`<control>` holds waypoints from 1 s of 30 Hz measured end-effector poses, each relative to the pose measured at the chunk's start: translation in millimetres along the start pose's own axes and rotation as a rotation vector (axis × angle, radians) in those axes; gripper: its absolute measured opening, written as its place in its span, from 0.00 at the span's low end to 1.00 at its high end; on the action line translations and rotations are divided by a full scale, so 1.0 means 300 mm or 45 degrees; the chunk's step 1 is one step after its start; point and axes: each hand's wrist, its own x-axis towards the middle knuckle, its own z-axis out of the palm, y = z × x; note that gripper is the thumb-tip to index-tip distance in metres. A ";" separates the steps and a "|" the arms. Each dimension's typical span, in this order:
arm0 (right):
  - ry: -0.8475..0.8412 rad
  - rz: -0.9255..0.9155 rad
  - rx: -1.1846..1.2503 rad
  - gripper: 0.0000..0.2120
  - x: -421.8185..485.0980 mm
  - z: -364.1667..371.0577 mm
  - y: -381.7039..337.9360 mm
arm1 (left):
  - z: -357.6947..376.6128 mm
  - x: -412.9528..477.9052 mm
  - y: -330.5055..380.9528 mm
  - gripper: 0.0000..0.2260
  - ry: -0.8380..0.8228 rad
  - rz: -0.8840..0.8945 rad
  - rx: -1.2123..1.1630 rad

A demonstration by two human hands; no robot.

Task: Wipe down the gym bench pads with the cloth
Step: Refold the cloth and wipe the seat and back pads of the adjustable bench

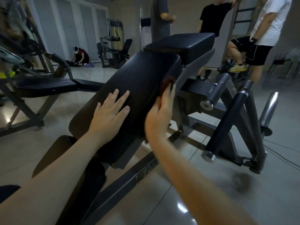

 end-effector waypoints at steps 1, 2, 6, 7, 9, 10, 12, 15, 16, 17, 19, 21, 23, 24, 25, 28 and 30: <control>-0.100 -0.037 -0.013 0.32 -0.131 0.010 0.024 | -0.002 0.001 -0.002 0.21 -0.011 -0.004 -0.010; -0.208 -0.093 -0.041 0.33 -0.258 0.017 0.049 | -0.004 0.000 -0.002 0.22 -0.024 -0.002 -0.005; -0.512 -0.288 -0.169 0.32 -0.455 0.009 0.140 | -0.006 0.000 -0.009 0.29 -0.028 0.052 0.098; -0.510 -0.306 -0.168 0.31 -0.418 0.000 0.144 | -0.007 -0.002 -0.007 0.26 -0.010 0.033 0.071; -0.436 -0.370 -0.140 0.30 -0.302 -0.020 0.126 | -0.009 -0.007 0.003 0.22 0.020 0.002 0.016; -0.356 -0.366 -0.138 0.30 -0.222 -0.026 0.106 | -0.009 -0.009 0.009 0.21 0.027 -0.009 0.015; -0.130 -0.179 -0.109 0.30 -0.026 -0.031 0.051 | -0.008 -0.006 0.016 0.21 0.025 -0.018 0.026; 0.125 0.160 -0.036 0.30 0.232 -0.042 -0.032 | -0.006 0.000 0.018 0.21 0.031 -0.004 0.034; 0.164 0.172 -0.038 0.29 0.265 -0.038 -0.040 | -0.007 -0.001 0.017 0.21 0.040 0.004 0.036; 0.177 0.160 -0.055 0.29 0.260 -0.025 -0.039 | -0.005 -0.003 0.015 0.21 0.053 0.003 0.032; 0.139 0.108 -0.103 0.29 0.170 0.010 -0.030 | 0.001 -0.015 0.007 0.21 0.147 -0.049 0.059; 0.056 0.040 -0.136 0.29 0.020 0.032 -0.011 | 0.005 -0.031 0.005 0.21 0.307 -0.123 0.215; -0.107 -0.008 -0.124 0.32 -0.154 0.033 0.002 | 0.001 -0.046 0.018 0.21 0.369 -0.141 0.315; -0.220 -0.040 -0.106 0.34 -0.241 0.025 0.008 | -0.002 -0.049 0.024 0.21 0.362 -0.128 0.311; -0.342 -0.094 -0.088 0.35 -0.320 0.013 0.019 | -0.007 -0.055 0.026 0.22 0.332 -0.113 0.284; -0.594 -0.322 -0.075 0.30 -0.447 -0.027 0.063 | -0.053 -0.127 -0.021 0.21 0.183 -0.029 0.211; -0.675 -0.441 -0.092 0.27 -0.458 -0.025 0.076 | -0.088 -0.231 -0.102 0.21 0.049 0.052 0.217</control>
